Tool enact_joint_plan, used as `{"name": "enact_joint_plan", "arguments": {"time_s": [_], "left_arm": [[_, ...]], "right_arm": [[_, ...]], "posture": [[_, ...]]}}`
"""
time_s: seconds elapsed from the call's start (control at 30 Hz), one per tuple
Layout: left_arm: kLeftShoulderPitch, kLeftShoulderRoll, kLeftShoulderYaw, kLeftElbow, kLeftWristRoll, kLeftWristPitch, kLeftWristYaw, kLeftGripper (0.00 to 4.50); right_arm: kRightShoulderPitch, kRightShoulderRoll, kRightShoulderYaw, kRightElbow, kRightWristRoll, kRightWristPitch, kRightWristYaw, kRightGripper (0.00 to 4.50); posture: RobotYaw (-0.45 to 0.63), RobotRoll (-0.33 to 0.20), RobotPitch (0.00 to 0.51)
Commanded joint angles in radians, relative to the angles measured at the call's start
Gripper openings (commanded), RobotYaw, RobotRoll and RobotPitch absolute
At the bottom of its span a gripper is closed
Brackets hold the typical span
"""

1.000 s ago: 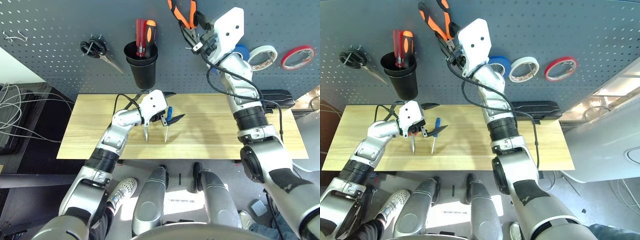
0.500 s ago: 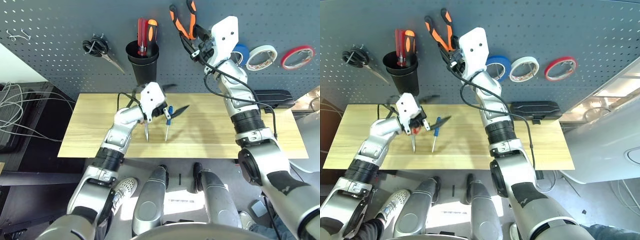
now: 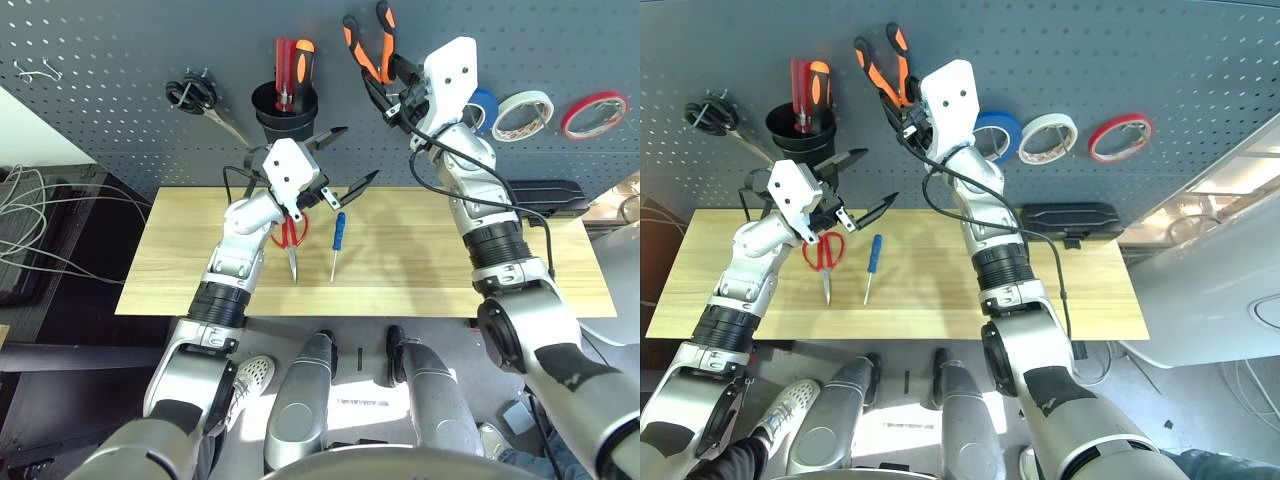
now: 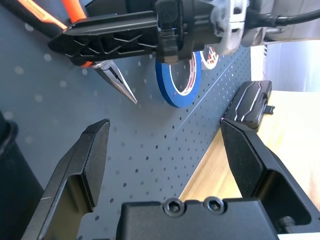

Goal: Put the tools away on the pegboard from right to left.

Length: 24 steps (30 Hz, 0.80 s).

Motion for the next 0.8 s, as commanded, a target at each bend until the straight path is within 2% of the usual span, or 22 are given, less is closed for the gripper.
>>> {"name": "enact_joint_plan", "arguments": {"time_s": [0.03,0.17,0.27,0.4,0.47,0.63,0.73,0.8], "left_arm": [[0.019,0.017,-0.033,0.007,0.022,0.029,-0.032,4.50],[0.027,0.044,-0.065,-0.007,0.032,0.091,-0.073,4.50],[0.030,0.057,-0.073,-0.017,0.041,0.146,-0.079,4.50],[0.036,0.080,-0.098,-0.020,0.067,0.270,-0.094,4.50],[0.039,0.090,-0.118,-0.013,0.093,0.317,-0.090,4.50],[0.025,0.084,-0.159,0.051,0.167,0.429,-0.050,4.50],[0.004,0.026,-0.133,0.150,0.164,0.487,0.027,4.50],[-0.017,0.003,-0.138,0.225,0.190,0.482,0.077,4.50]], "right_arm": [[0.086,-0.026,-0.016,-0.129,0.014,0.041,-0.011,4.47],[0.277,-0.076,-0.012,-0.370,0.017,0.122,0.002,4.47],[0.423,-0.109,-0.029,-0.539,0.086,0.274,0.030,4.47],[0.552,-0.178,-0.038,-0.662,0.190,0.452,0.109,4.47],[0.593,-0.218,-0.036,-0.680,0.241,0.555,0.152,4.47],[0.617,-0.265,-0.063,-0.570,0.254,0.713,0.129,4.47],[0.615,-0.241,-0.077,-0.509,0.282,0.817,0.107,4.47],[0.618,-0.227,-0.058,-0.481,0.278,0.809,0.118,4.47]], "posture": [[0.15,0.000,0.274],[0.15,0.000,0.273],[0.15,0.000,0.276],[0.14,0.000,0.280],[0.13,0.000,0.283],[0.13,0.000,0.288],[0.13,0.000,0.288],[0.13,0.000,0.289]]}}
